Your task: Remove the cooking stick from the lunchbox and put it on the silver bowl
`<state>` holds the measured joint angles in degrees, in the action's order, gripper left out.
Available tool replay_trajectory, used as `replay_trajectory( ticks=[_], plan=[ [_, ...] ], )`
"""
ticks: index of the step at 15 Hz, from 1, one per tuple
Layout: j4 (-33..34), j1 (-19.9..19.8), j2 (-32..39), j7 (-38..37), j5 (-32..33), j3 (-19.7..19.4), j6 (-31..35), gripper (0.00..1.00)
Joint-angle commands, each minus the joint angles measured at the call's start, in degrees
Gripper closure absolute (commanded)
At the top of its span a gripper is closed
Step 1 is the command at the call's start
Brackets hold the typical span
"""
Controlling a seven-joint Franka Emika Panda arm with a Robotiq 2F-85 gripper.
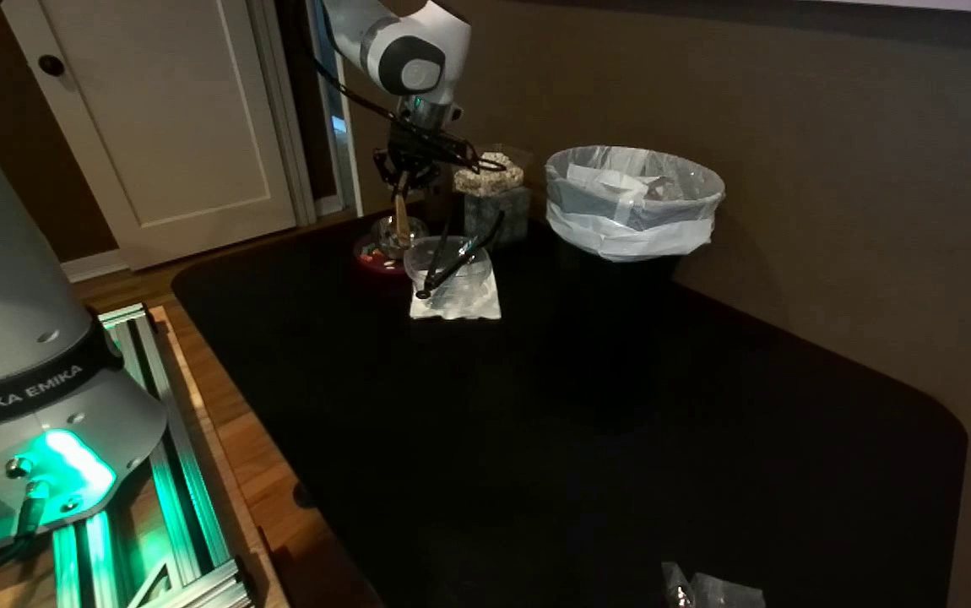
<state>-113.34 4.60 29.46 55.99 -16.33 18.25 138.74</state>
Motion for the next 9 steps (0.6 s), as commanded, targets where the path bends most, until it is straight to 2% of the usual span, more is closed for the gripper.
replay_trajectory(
  ticks=[1, 4, 9],
  plan=[
    [0.84, 0.98, 4.12, -2.33, 0.63, 0.13, 8.17, 0.96],
    [1.67, 1.65, 6.93, -5.09, 3.05, -0.12, 12.03, 0.96],
    [0.53, 2.26, 6.72, -13.76, 4.93, 0.53, 11.98, 0.96]
  ],
)
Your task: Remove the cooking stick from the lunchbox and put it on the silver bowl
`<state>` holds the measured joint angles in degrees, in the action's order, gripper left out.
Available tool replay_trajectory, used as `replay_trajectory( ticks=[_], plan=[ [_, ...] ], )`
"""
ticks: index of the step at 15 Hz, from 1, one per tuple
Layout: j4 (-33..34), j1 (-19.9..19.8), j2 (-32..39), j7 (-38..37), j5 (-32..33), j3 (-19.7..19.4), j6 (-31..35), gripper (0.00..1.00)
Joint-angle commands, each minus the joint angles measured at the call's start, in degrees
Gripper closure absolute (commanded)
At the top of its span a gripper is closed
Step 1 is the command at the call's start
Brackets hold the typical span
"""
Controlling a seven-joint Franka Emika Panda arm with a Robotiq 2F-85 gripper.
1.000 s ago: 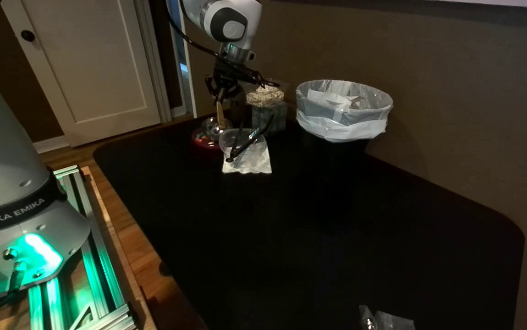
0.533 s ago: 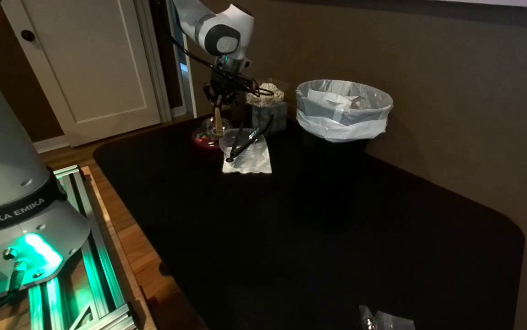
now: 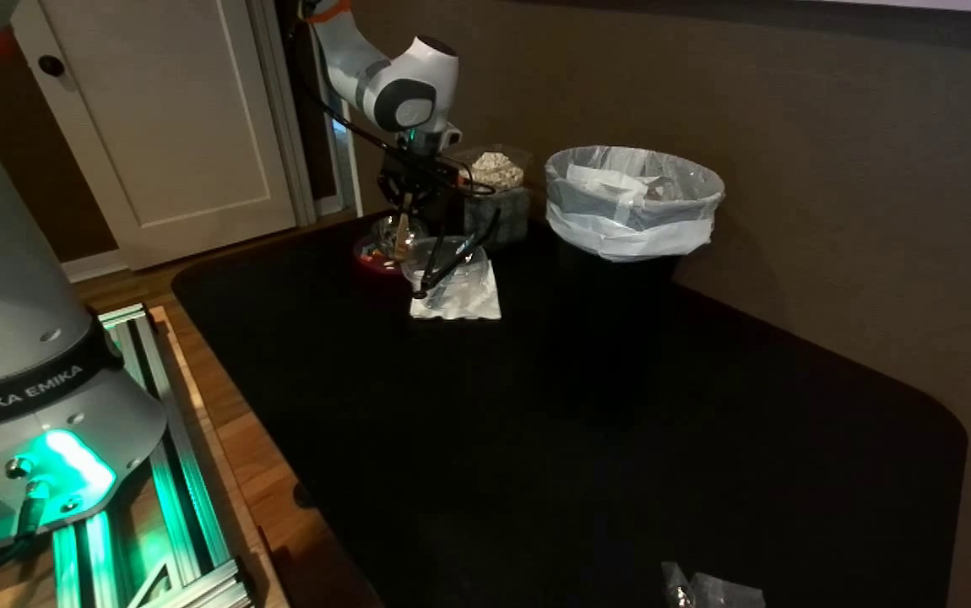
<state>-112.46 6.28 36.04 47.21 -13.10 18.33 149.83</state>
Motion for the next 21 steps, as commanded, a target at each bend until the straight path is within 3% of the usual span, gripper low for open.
replay_trajectory(
  ticks=[1, 3, 11, 21],
  plan=[
    [-0.8, 0.56, -0.22, -5.85, 1.92, 0.88, 1.56, 0.96],
    [-2.6, 1.71, -1.88, -9.26, 3.32, 0.08, 5.91, 0.96],
    [1.37, -0.28, 2.26, -15.94, 5.45, 1.16, 3.7, 0.96],
    [3.61, -3.46, 6.53, -15.34, 4.88, 4.86, 1.9, 0.96]
  ],
)
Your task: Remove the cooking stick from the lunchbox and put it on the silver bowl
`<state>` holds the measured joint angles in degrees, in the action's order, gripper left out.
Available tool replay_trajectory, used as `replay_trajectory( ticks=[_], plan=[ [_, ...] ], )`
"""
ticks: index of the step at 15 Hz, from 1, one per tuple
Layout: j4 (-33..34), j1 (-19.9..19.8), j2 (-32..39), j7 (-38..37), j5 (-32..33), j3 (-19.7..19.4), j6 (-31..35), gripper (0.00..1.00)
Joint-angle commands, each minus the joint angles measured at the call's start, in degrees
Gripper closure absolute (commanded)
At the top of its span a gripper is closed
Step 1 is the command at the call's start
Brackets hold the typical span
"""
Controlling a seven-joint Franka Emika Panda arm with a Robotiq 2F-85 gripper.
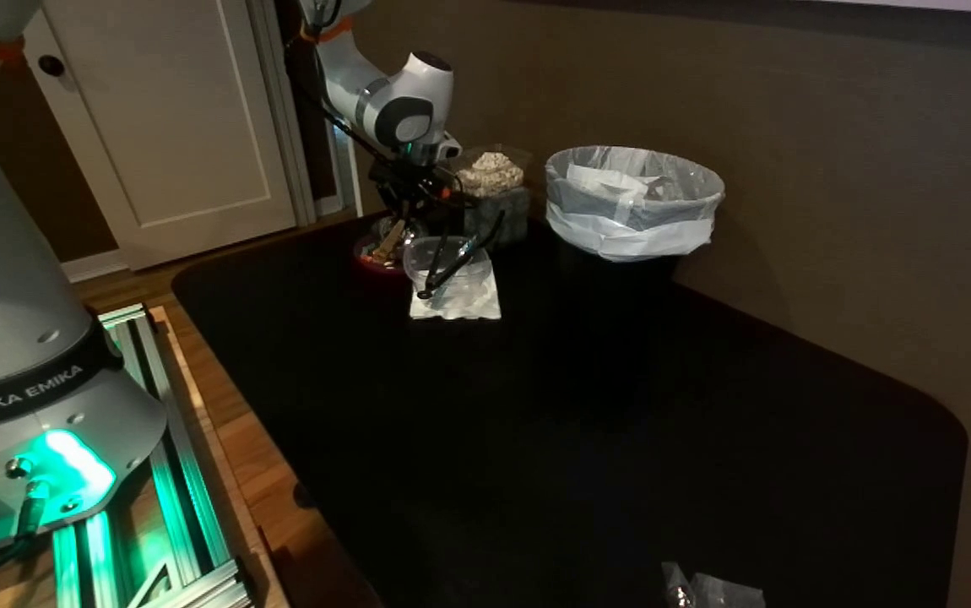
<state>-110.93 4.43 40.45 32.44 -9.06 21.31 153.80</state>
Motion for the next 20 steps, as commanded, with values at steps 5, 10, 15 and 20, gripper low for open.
replay_trajectory(
  ticks=[5, 10, 15, 20],
  plan=[
    [2.62, -1.98, 2.27, -0.94, 1.06, 2.59, -3.65, 0.38],
    [0.04, -2.61, -1.8, -0.5, 0.87, 3.4, -2.82, 0.01],
    [-2.94, -5.2, -6.44, 3.17, 0.0, 6.33, -1.78, 0.0],
    [-4.73, -6.38, -9.13, 11.97, 0.96, 6.95, -1.62, 0.0]
  ],
)
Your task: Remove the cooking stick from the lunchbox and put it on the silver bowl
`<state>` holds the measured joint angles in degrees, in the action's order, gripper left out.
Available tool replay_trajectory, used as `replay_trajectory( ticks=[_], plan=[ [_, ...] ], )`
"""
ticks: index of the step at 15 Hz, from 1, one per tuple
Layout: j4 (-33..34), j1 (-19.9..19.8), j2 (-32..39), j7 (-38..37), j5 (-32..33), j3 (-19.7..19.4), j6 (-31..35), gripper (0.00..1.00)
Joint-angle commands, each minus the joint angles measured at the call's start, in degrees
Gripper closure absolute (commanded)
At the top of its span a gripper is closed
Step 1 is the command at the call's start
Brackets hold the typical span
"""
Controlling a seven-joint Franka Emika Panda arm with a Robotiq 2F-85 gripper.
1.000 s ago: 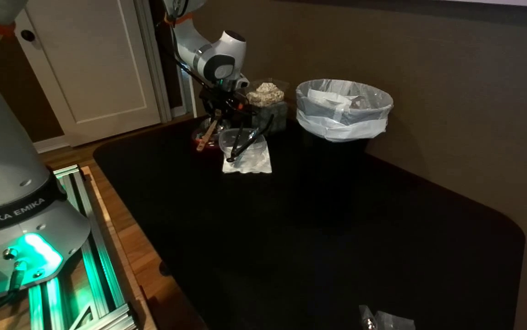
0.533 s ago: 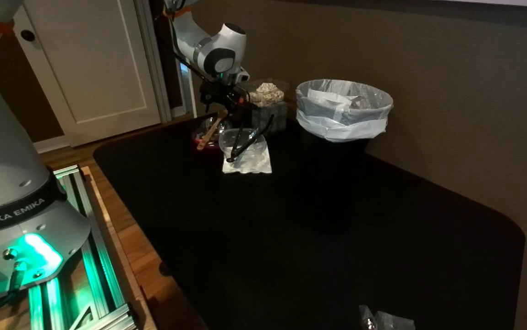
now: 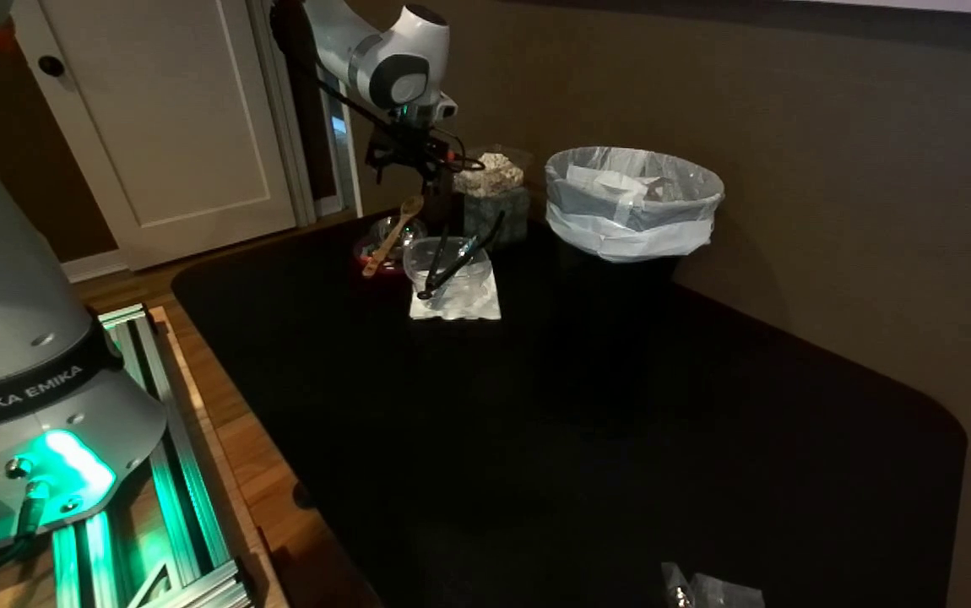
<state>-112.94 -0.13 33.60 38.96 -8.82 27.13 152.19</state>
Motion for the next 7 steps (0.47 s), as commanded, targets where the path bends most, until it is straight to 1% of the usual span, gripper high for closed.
replay_trajectory(
  ticks=[1, 5, 6, 7],
  plan=[
    [-2.97, -1.71, -2.7, 7.64, 1.38, 0.79, -0.23, 0.0],
    [-2.81, -2.61, -3.99, 14.79, 1.22, 0.29, -1.72, 0.0],
    [-2.09, -2.97, -3.94, 17.02, 1.34, 0.31, -3.31, 0.0],
    [-1.29, -1.05, -2.53, 14.15, 0.02, -0.68, -0.62, 0.0]
  ],
)
